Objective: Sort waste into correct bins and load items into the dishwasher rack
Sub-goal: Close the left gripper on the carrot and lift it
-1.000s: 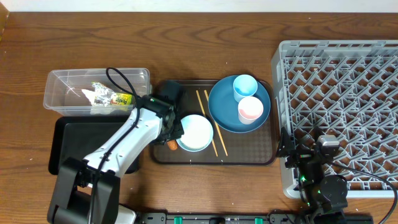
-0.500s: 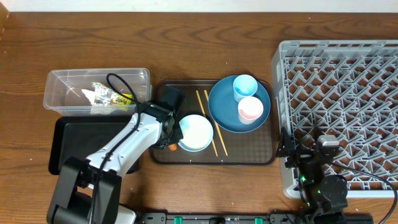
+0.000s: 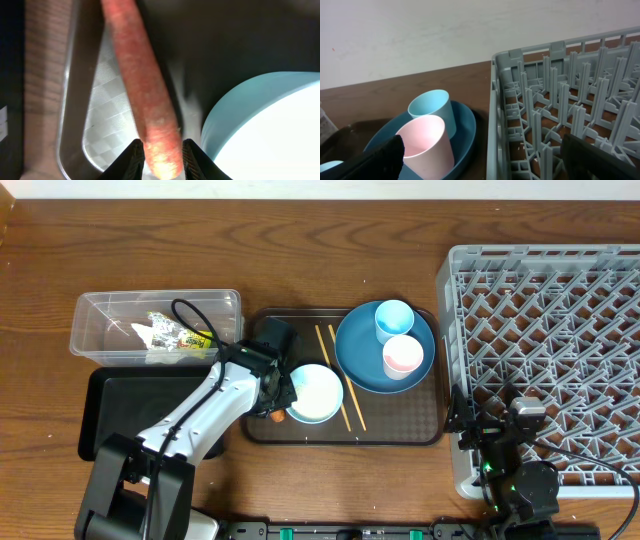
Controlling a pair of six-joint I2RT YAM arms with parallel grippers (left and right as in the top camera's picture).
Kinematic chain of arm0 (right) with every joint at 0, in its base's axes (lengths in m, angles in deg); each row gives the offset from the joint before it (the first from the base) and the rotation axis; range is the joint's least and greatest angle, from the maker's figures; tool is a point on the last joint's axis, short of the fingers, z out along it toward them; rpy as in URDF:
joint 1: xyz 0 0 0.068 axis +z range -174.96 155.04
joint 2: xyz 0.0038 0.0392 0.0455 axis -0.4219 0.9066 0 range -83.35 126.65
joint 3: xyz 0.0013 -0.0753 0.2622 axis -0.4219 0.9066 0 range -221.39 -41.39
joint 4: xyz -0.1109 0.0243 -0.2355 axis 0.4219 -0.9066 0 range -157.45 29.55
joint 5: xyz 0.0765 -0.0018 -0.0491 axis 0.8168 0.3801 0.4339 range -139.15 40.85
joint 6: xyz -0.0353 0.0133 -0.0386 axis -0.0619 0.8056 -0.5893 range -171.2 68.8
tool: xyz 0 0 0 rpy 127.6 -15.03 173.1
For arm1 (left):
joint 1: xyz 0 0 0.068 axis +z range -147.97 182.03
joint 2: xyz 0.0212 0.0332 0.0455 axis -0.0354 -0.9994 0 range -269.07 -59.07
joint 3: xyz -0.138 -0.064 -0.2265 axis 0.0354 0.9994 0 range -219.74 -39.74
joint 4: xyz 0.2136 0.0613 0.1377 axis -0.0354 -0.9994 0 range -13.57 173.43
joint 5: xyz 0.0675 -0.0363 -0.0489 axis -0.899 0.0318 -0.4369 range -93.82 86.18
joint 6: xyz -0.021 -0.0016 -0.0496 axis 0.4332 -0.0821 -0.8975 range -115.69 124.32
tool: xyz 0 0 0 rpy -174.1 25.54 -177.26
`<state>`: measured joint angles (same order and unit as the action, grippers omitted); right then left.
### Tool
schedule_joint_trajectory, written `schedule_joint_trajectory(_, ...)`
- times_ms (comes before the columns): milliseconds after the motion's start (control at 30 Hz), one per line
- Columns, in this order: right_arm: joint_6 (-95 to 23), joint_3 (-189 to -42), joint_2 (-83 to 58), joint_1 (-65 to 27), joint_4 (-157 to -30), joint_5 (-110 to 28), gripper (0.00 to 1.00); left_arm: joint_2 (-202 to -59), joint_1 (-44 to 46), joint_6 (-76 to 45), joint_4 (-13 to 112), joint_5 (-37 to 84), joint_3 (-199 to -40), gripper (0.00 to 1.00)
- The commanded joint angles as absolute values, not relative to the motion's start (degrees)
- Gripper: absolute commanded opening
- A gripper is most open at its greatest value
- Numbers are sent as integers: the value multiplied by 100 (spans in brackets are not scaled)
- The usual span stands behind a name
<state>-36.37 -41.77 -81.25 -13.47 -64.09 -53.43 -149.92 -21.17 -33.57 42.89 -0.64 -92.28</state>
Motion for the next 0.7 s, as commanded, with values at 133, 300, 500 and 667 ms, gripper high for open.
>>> schedule_joint_trajectory(133, -3670, -4170, -8133, -1354, -6433, -5343, 99, -14878, -2119, -3368, 4412, 261, -9252, 30)
schedule_joint_trajectory(300, -3670, -4170, -8133, -1354, -6433, -5345, 99, -14881, -2117, -3340, 4381, 6, -9252, 35)
schedule_joint_trajectory(500, -3670, -4170, -8133, -1354, -6433, -5345, 99, -14881, -2119, -3346, 4348, -217, -9247, 39)
schedule_joint_trajectory(667, -3670, -4170, -8133, -1354, -6433, -5345, 99, -14892, -2119, -3355, 4359, -373, -9210, 39)
